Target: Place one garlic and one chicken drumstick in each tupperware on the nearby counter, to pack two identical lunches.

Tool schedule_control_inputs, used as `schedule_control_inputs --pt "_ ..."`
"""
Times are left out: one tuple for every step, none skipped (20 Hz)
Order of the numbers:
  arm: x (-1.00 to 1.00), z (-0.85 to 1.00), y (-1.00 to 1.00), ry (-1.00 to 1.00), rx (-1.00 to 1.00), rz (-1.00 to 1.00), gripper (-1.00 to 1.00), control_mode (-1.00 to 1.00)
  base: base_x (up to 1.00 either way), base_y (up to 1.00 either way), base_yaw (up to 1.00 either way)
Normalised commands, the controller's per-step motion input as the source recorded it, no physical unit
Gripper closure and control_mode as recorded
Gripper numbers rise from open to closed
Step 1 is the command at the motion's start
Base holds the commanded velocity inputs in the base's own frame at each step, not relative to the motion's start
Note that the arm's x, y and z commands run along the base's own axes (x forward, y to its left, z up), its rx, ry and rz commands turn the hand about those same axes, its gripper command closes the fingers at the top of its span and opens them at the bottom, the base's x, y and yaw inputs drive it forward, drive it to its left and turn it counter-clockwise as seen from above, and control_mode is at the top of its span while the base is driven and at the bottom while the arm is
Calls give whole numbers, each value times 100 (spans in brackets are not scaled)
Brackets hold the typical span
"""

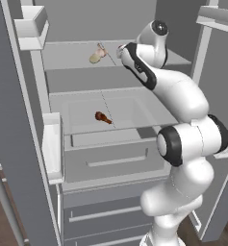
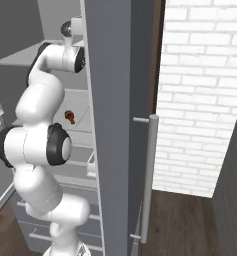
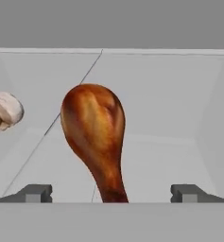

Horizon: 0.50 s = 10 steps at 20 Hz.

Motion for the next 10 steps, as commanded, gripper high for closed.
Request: schedule_control_inputs --pt "51 -11 3 5 -4 9 -100 -100 0 0 0" --pt "50 -6 6 5 -5 8 -100 -100 0 0 0" --pt "49 -5 4 7 -4 8 -100 -100 0 0 0" --pt "46 -6 4 7 -4 8 -100 -100 0 0 0" --pt "44 -6 6 7 -5 8 -100 -100 0 0 0" --pt "39 -12 11 7 -7 8 -100 -100 0 0 0" --pt "26 -18 19 5 -10 8 -100 -100 0 0 0" --pt "21 -24 25 5 -12 7 -100 -100 0 0 0" --pt "23 -26 28 5 -13 7 100 -100 0 0 0" --pt "23 -31 32 5 -14 8 100 -100 0 0 0"
